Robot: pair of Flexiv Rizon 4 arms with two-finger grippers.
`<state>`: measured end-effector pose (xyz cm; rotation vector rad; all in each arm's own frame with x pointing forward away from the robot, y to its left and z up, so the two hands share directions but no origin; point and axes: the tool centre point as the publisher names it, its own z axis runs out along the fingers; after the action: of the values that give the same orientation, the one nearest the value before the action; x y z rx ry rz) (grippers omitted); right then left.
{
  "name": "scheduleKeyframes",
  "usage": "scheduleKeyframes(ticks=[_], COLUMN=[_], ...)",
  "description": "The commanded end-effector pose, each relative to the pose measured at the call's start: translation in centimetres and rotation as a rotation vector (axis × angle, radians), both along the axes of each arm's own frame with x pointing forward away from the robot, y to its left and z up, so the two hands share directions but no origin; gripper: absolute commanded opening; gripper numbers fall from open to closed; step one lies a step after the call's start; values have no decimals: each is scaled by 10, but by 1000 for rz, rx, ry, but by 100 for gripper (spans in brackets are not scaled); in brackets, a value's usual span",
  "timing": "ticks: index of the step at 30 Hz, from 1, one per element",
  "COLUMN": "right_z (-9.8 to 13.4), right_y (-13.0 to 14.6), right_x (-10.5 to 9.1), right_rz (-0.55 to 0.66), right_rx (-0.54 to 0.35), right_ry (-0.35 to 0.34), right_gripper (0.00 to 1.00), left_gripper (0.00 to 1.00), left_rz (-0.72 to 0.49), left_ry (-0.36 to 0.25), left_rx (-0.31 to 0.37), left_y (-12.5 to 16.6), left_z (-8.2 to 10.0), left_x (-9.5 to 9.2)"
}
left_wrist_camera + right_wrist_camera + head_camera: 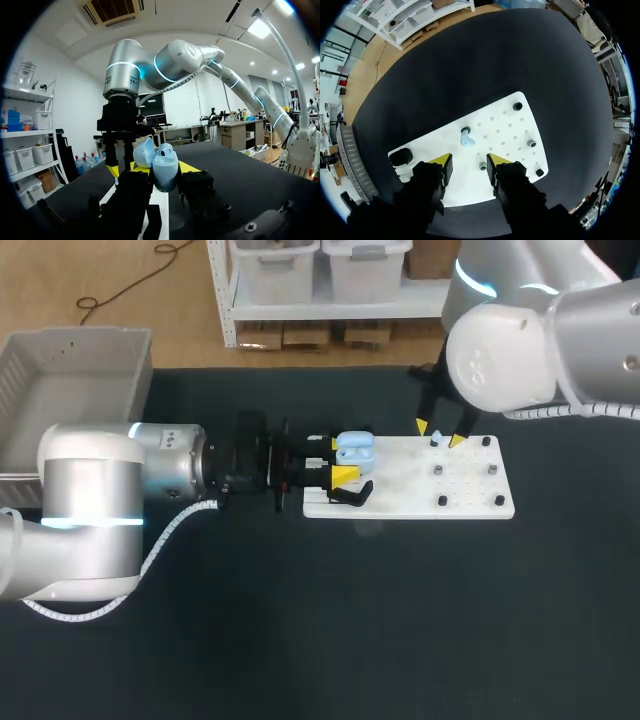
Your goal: Pick up each earbud case from the left stands, insert the matching earbuds, close the lid, and place the case in the box.
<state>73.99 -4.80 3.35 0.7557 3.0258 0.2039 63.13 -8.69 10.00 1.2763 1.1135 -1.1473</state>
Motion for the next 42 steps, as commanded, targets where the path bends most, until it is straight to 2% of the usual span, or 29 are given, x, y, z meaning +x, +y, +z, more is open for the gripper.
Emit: scheduleKeyframes(ticks=[1,17,42], right_z=[-7,-15,-21], right_y=[1,-5,-4], right_x=[5,14,23], right_rz=[-15,-60,-50], right_rx=[-5,-1,2], right_ry=[7,17,33], right_gripper=[43,38,34], left_gripper=[0,0,0], left_rz=[3,3,3], left_ry=[-2,-2,-2], left_rx=[-14,-14,-14], left_y=[0,0,0], left_z=[-5,-5,-5], left_x=[0,0,0])
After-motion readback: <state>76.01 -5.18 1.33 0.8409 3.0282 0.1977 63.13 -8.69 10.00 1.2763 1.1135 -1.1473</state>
